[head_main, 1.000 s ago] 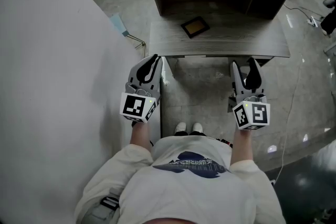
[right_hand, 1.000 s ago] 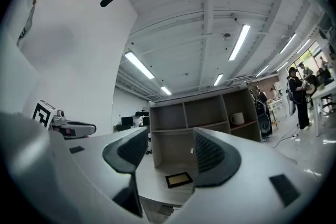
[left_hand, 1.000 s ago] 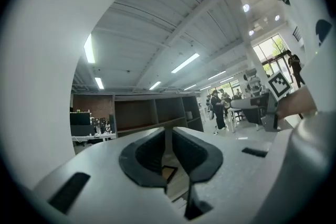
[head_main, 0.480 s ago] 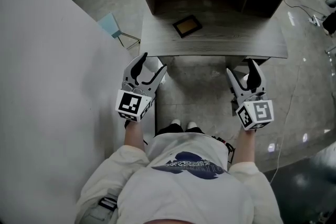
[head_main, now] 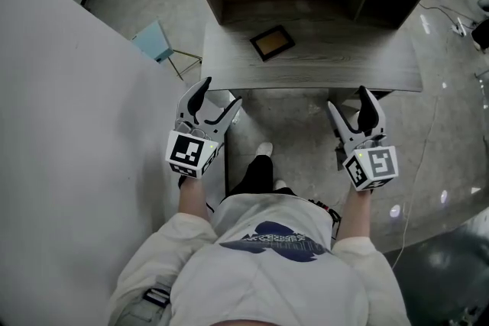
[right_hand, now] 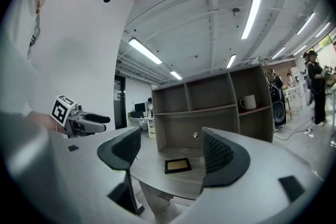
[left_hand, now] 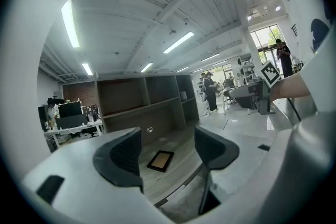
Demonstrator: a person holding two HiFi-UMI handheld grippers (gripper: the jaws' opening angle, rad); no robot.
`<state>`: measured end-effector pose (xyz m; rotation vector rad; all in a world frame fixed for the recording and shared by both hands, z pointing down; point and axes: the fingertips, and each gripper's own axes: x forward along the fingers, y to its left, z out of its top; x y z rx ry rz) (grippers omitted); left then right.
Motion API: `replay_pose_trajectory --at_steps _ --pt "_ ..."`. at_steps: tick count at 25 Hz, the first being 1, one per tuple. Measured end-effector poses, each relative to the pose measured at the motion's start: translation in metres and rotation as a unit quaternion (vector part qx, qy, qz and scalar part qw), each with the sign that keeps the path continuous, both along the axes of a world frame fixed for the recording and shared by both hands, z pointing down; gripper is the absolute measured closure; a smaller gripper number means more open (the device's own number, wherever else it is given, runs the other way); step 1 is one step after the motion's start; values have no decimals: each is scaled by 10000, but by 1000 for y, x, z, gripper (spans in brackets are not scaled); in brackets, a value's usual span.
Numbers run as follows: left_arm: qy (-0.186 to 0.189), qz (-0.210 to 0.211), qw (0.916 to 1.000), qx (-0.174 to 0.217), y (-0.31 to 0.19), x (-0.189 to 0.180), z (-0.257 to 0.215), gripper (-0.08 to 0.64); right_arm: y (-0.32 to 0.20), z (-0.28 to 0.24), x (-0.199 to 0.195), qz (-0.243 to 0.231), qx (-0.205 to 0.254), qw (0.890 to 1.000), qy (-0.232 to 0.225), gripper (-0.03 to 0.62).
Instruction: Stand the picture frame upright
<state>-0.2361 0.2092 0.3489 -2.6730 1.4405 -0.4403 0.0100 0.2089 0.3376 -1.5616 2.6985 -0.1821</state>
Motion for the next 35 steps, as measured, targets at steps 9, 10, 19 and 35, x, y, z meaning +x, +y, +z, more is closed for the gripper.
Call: replay_pose_trajectory --at_steps 9,10,19,35 --pt "-23 393 9990 -214 -92 -18 15 252 -67 6 -23 247 -233 9993 125 258" --pt "-24 447 9988 -202 -103 -21 14 252 -75 6 -26 299 -240 9992 137 258" --pt "41 688 9975 -177 -190 -56 10 252 -149 7 -61 571 -384 9975 183 258" --pt "18 718 9960 -528 -234 -57 44 252 -204 28 -69 399 -582 9971 286 258"
